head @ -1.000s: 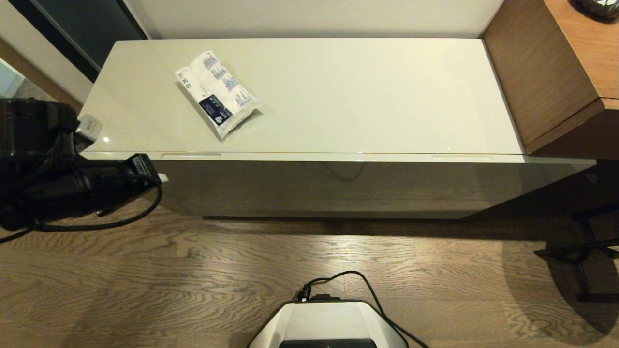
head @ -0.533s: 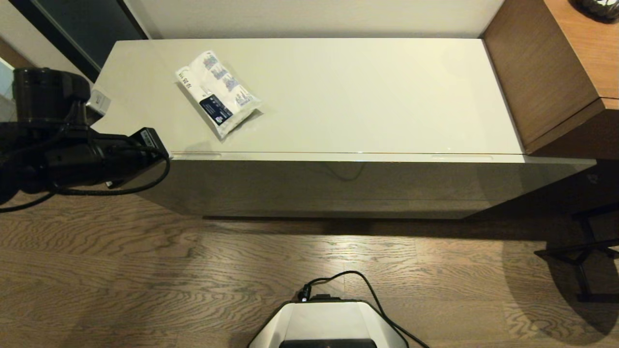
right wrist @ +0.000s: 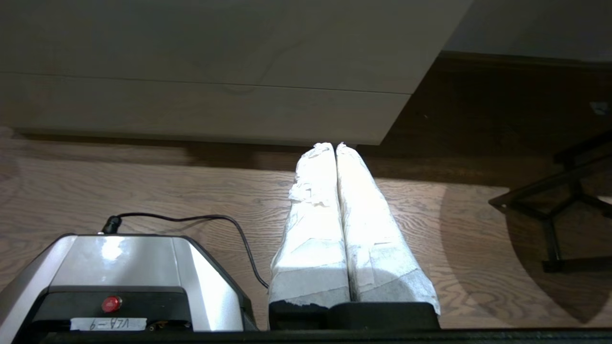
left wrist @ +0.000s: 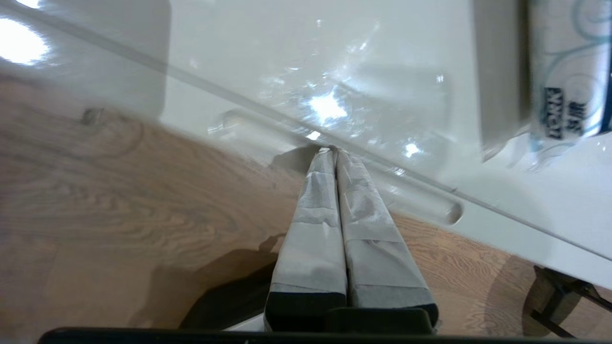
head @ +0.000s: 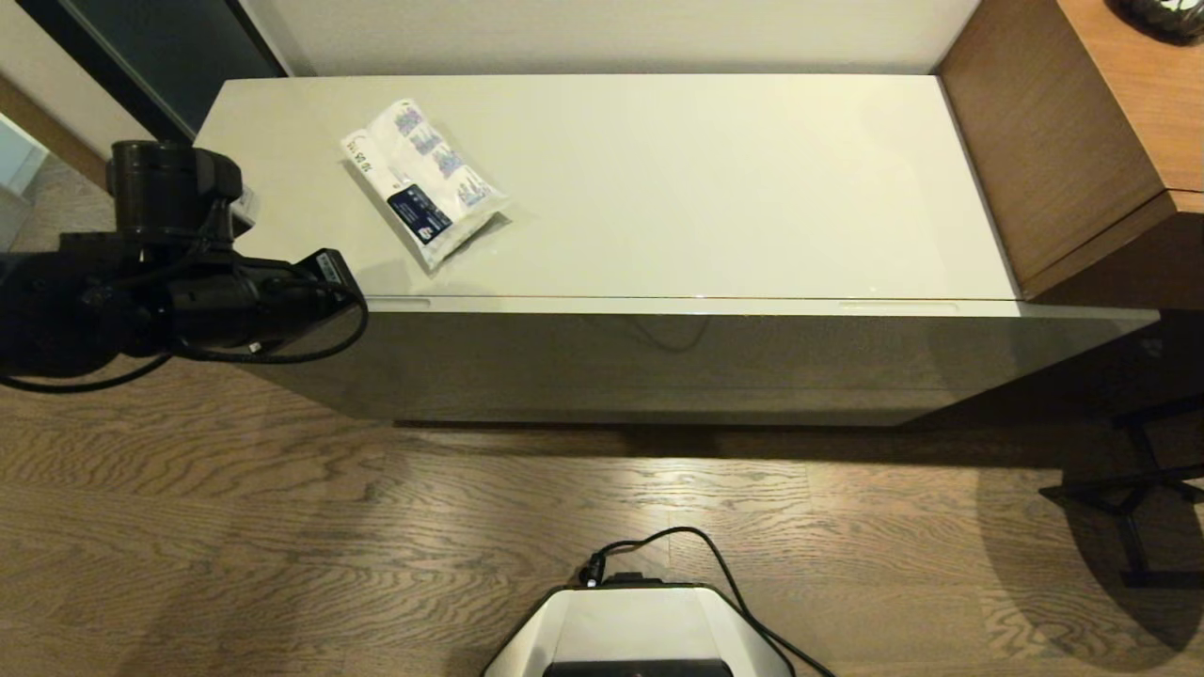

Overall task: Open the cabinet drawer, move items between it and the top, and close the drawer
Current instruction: Open the drawer

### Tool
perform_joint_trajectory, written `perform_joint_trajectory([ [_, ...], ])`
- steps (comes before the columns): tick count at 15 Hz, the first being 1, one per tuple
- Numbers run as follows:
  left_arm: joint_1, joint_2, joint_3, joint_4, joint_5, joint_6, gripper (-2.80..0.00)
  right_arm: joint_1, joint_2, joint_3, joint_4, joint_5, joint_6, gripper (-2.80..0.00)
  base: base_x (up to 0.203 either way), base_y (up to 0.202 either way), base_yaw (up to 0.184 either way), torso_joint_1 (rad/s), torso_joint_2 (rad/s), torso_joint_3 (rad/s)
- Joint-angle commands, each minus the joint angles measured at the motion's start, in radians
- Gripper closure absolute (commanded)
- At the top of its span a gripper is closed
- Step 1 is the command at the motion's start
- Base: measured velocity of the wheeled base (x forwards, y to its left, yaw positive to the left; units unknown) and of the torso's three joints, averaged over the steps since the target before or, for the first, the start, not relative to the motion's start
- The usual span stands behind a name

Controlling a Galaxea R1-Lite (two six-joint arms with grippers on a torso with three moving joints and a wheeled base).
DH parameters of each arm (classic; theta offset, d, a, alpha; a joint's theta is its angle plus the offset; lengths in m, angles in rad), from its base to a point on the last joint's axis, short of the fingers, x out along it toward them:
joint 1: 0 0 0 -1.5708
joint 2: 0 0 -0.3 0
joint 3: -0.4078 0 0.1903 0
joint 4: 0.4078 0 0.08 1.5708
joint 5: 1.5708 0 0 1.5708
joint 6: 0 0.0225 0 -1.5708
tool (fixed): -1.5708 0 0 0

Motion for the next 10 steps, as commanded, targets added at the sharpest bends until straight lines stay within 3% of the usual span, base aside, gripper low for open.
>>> perform_joint_trajectory([
  [1,-0.015,0.036,-0.002,0.006,0.0,-0.003,0.0,0.0,-0.011,0.0,0.0,0.0,-0.001,0.0,0.0,0.0,0.0,0.0,0.0,0.0],
  [6,-0.037,0.048,0.005,0.01,0.014,-0.003,0.0,0.0,-0.011,0.0,0.0,0.0,-0.001,0.0,0.0,0.0,0.0,0.0,0.0,0.0],
  [10,-0.068,-0.003,0.075,0.096,0.009,-0.004,0.0,0.0,-0.011,0.0,0.0,0.0,-0.001,0.0,0.0,0.0,0.0,0.0,0.0,0.0],
])
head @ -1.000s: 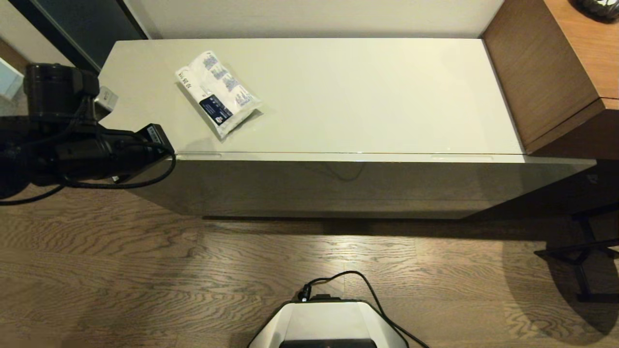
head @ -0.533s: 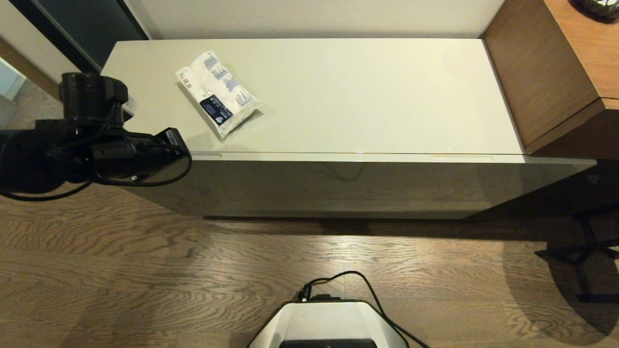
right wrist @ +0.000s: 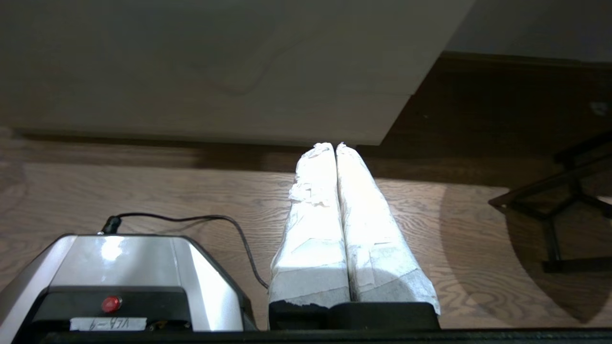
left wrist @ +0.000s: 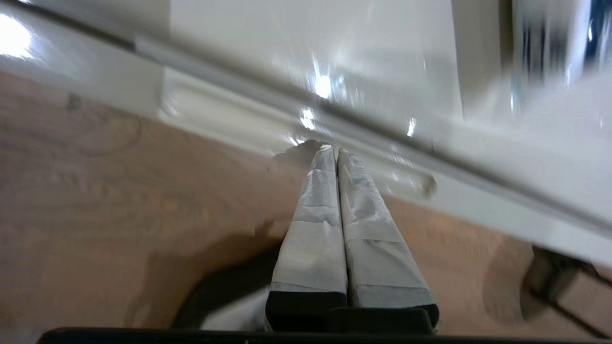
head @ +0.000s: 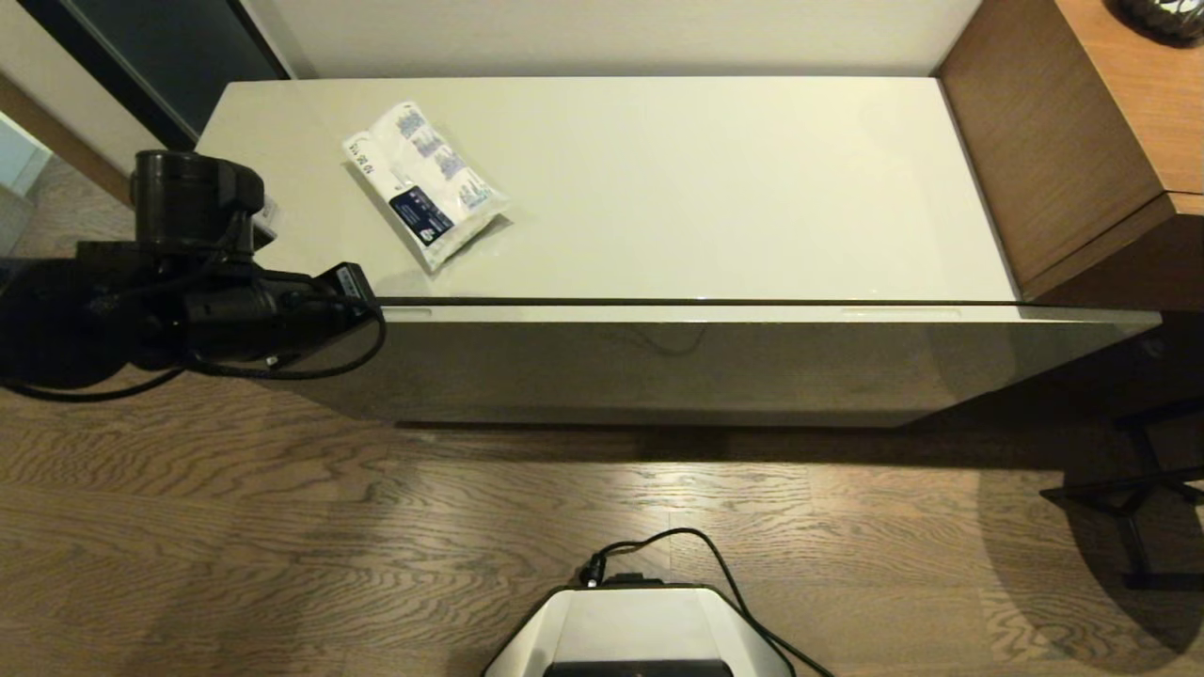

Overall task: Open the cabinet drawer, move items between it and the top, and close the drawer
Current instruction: Open the drawer

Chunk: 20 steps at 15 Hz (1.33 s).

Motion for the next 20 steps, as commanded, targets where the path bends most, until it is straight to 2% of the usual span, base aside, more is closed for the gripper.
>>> perform_joint_trajectory([
  [1,-0.015,-0.05,0.061,0.03,-0.002,-0.006,0.0,0.0,-0.011,0.0,-0.001,0.0,-0.001,0.0,0.0,0.0,0.0,0.0,0.0,0.0],
  [3,-0.037,-0.173,0.251,0.091,-0.008,-0.015,0.0,0.0,-0.011,0.0,-0.001,0.0,-0.001,0.0,0.0,0.0,0.0,0.0,0.01,-0.005],
  [4,-0.048,-0.217,0.306,0.126,-0.01,-0.02,0.0,0.0,-0.011,0.0,-0.001,0.0,-0.001,0.0,0.0,0.0,0.0,0.0,0.0,0.0],
  [5,-0.058,-0.234,0.328,0.158,-0.015,-0.026,0.0,0.0,-0.011,0.0,-0.001,0.0,-0.001,0.0,0.0,0.0,0.0,0.0,0.0,0.0],
  [9,-0.061,-0.399,0.41,0.351,-0.105,-0.104,0.0,0.0,-0.011,0.0,-0.001,0.0,0.001,0.0,0.0,0.0,0.0,0.0,0.0,0.0],
  [12,-0.041,-0.49,0.302,0.241,-0.154,-0.153,0.0,0.0,-0.011,0.0,-0.001,0.0,-0.001,0.0,0.0,0.0,0.0,0.0,0.0,0.0],
  [14,-0.04,-0.492,0.3,0.237,-0.157,-0.156,0.0,0.0,-0.011,0.0,-0.001,0.0,-0.001,0.0,0.0,0.0,0.0,0.0,0.0,0.0],
  [16,-0.032,-0.428,0.22,0.232,-0.112,-0.157,0.0,0.0,-0.011,0.0,-0.001,0.0,-0.001,0.0,0.0,0.0,0.0,0.0,0.0,0.0],
  [19,-0.022,-0.152,-0.062,0.225,-0.034,-0.157,0.0,0.0,-0.011,0.0,-0.001,0.0,-0.001,0.0,0.0,0.0,0.0,0.0,0.0,0.0],
  [20,-0.019,-0.108,-0.118,0.223,-0.011,-0.158,0.0,0.0,-0.011,0.0,-0.001,0.0,-0.001,0.0,0.0,0.0,0.0,0.0,0.0,0.0],
])
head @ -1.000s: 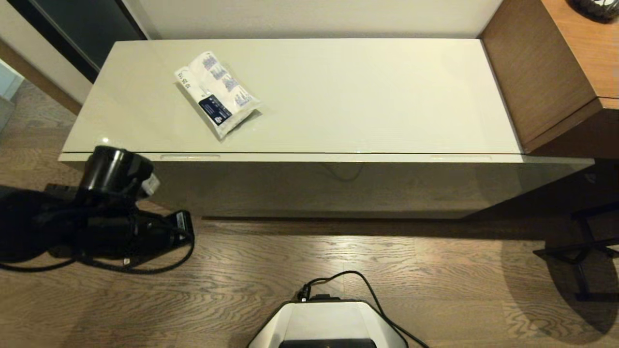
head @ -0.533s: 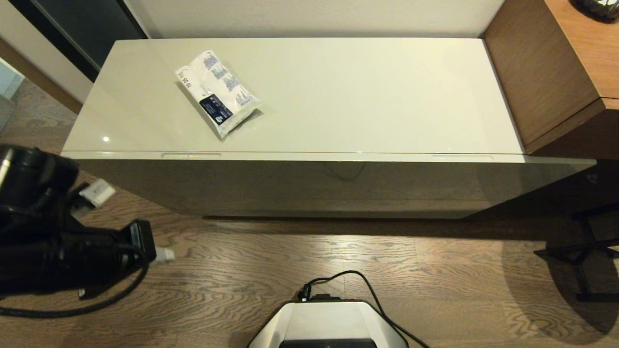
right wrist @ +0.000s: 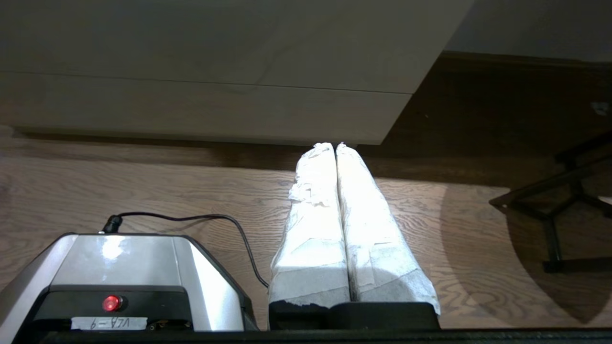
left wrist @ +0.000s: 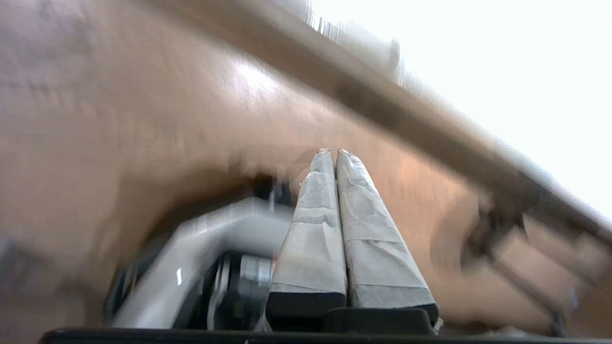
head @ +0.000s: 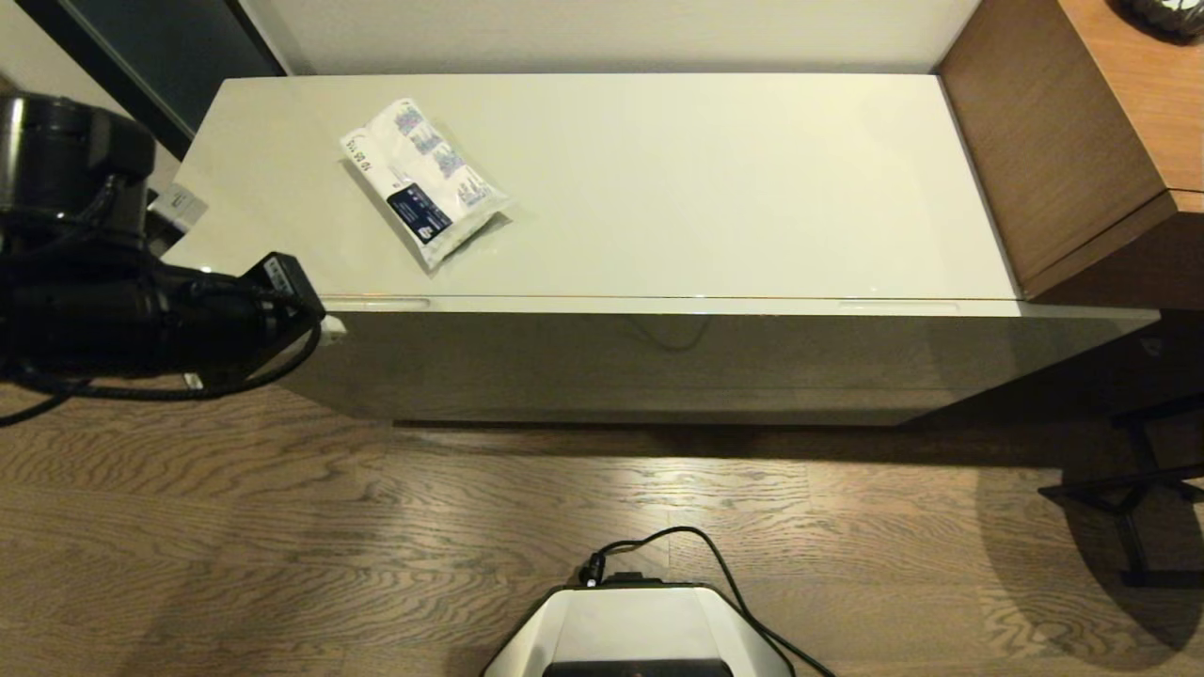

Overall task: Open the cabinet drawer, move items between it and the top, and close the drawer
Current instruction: Open the drawer

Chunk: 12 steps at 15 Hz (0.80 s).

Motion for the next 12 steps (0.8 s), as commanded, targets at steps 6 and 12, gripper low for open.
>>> perform_joint_trajectory([
  [6,0.0,0.407,-0.308,-0.001,0.098,-0.005,0.0,0.0,-0.011,0.0,-0.001,0.0,0.001,0.0,0.0,0.0,0.0,0.0,0.0,0.0],
  [12,-0.005,0.427,-0.284,0.016,0.102,0.001,0.0,0.0,-0.011,0.0,-0.001,0.0,-0.001,0.0,0.0,0.0,0.0,0.0,0.0,0.0],
])
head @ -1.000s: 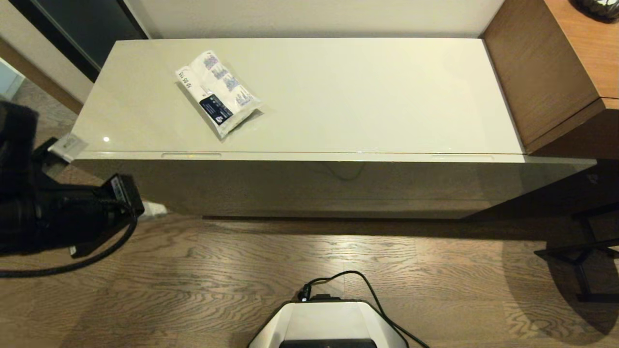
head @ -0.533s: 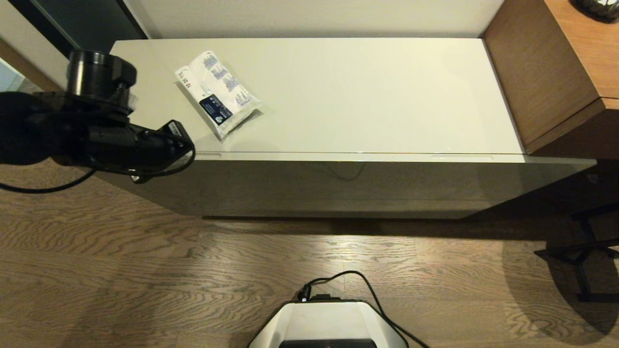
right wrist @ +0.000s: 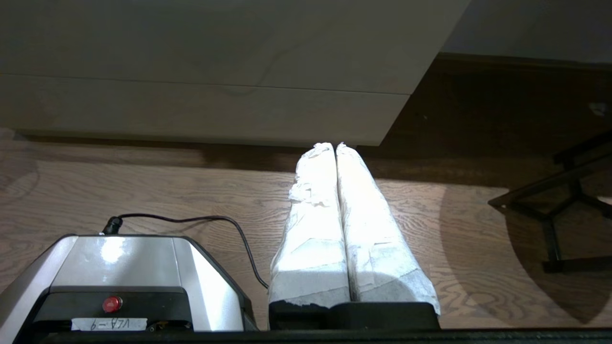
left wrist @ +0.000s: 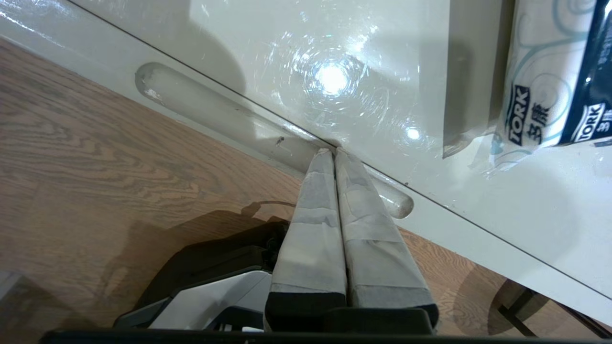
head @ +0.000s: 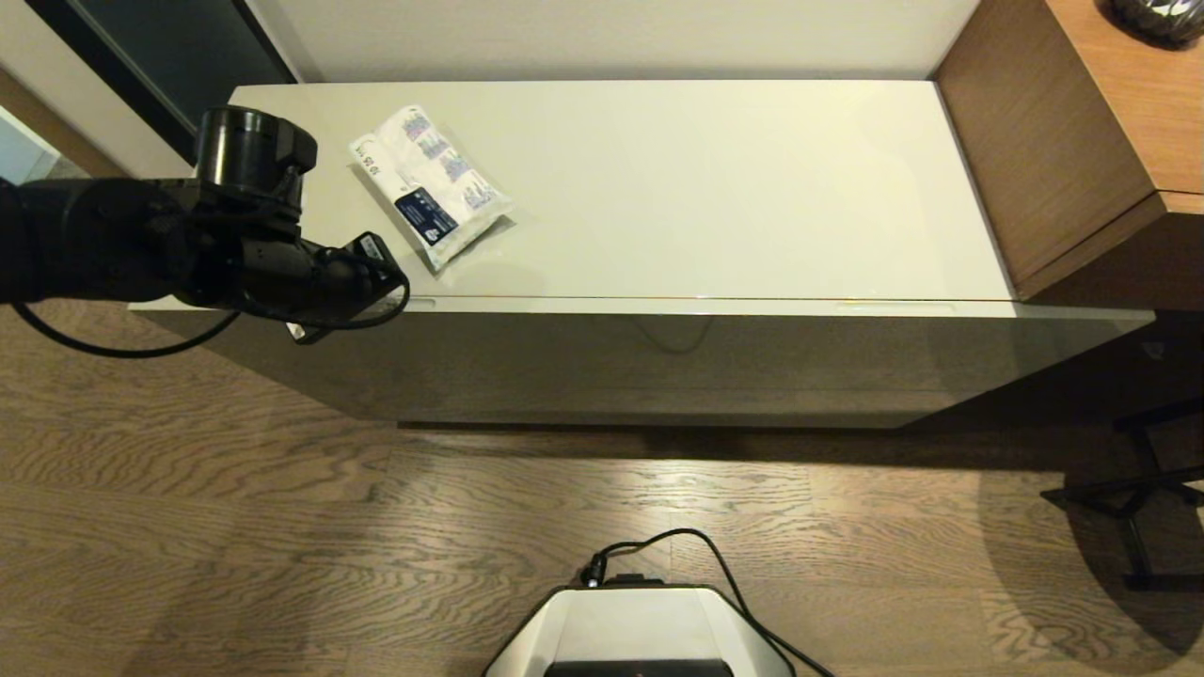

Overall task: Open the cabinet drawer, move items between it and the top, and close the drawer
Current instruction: Open the drawer

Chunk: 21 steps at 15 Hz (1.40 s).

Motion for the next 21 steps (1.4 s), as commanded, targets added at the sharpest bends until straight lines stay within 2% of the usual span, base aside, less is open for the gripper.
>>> perform_joint_trajectory([
  [1,-0.003,0.014,0.025,0.013,-0.004,-0.001,0.0,0.0,-0.011,0.0,-0.001,0.0,-0.001,0.0,0.0,0.0,0.0,0.0,0.0,0.0],
  [3,-0.005,0.012,0.027,0.017,-0.005,0.0,0.0,0.0,-0.011,0.0,-0.001,0.0,-0.001,0.0,0.0,0.0,0.0,0.0,0.0,0.0],
  [4,-0.013,-0.004,0.064,0.037,-0.008,0.004,0.0,0.0,-0.011,0.0,-0.001,0.0,-0.001,0.0,0.0,0.0,0.0,0.0,0.0,0.0],
  [7,-0.032,-0.039,0.302,0.076,-0.015,0.011,0.0,0.0,-0.011,0.0,-0.001,0.0,-0.001,0.0,0.0,0.0,0.0,0.0,0.0,0.0],
  [10,-0.04,-0.054,0.453,0.092,-0.017,0.014,0.0,0.0,-0.011,0.0,-0.001,0.0,-0.001,0.0,0.0,0.0,0.0,0.0,0.0,0.0],
  [12,-0.041,-0.06,0.473,0.129,-0.02,0.018,0.0,0.0,-0.011,0.0,-0.001,0.0,-0.001,0.0,0.0,0.0,0.0,0.0,0.0,0.0],
  [13,-0.041,-0.068,0.467,0.213,-0.027,0.024,0.0,0.0,-0.011,0.0,-0.001,0.0,-0.001,0.0,0.0,0.0,0.0,0.0,0.0,0.0],
  [14,-0.04,-0.09,0.458,0.283,-0.061,0.035,0.0,0.0,-0.011,0.0,-0.001,0.0,-0.001,0.0,0.0,0.0,0.0,0.0,0.0,0.0],
  [16,-0.04,-0.094,0.454,0.295,-0.072,0.042,0.0,0.0,-0.011,0.0,-0.001,0.0,-0.001,0.0,0.0,0.0,0.0,0.0,0.0,0.0],
  [19,-0.04,-0.209,0.444,0.486,-0.253,0.112,0.0,0.0,-0.011,0.0,-0.001,0.0,-0.001,0.0,0.0,0.0,0.0,0.0,0.0,0.0],
  [21,-0.039,-0.287,0.428,0.59,-0.332,0.126,0.0,0.0,-0.011,0.0,-0.001,0.0,-0.001,0.0,0.0,0.0,0.0,0.0,0.0,0.0],
])
